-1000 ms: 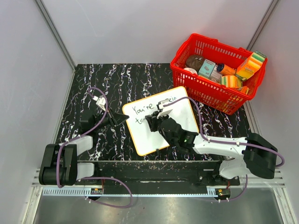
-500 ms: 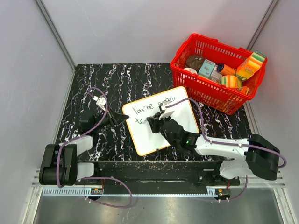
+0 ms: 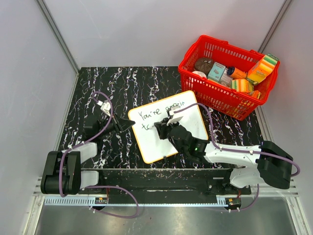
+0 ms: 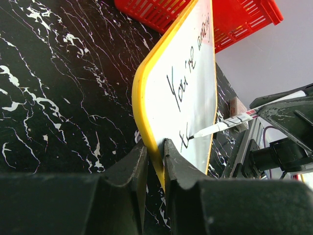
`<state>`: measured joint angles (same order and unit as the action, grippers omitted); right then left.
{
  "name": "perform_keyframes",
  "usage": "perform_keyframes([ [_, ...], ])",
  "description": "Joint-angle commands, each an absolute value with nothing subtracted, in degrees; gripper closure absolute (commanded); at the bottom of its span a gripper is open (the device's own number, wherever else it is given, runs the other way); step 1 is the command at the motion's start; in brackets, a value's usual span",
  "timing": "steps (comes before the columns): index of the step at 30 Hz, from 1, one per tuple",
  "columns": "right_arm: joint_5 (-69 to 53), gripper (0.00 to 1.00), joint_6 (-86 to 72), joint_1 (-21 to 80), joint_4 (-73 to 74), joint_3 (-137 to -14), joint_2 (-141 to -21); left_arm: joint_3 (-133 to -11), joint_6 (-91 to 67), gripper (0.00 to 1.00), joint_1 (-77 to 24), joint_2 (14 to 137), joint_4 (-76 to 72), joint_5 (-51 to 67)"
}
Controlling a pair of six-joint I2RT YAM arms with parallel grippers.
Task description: Write a sentence on the whiteboard
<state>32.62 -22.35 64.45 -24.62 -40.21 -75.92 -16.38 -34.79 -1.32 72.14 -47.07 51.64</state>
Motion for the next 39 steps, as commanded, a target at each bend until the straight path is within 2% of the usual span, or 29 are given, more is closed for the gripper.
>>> perform_keyframes([
  [1,37.6,1.0,-21.4,63.7,-22.1,-41.8,-76.3,-16.6,-30.4,1.0,-1.6,72.9,-47.8,51.0],
  [22,35.8,1.0,-20.5,62.7,-23.2,-46.0,-78.9,-16.6,-30.4,1.0,-1.6,72.9,-47.8,51.0],
  [30,35.6,1.0,-20.7,62.7,-26.2,-41.8,-72.7,-16.6,-30.4,1.0,-1.6,72.9,-47.7,51.1],
  [39,36.7,1.0,-20.2,62.5,-25.2,-41.4,-72.5,-16.5,-30.5,1.0,-1.6,72.8,-47.8,50.9],
])
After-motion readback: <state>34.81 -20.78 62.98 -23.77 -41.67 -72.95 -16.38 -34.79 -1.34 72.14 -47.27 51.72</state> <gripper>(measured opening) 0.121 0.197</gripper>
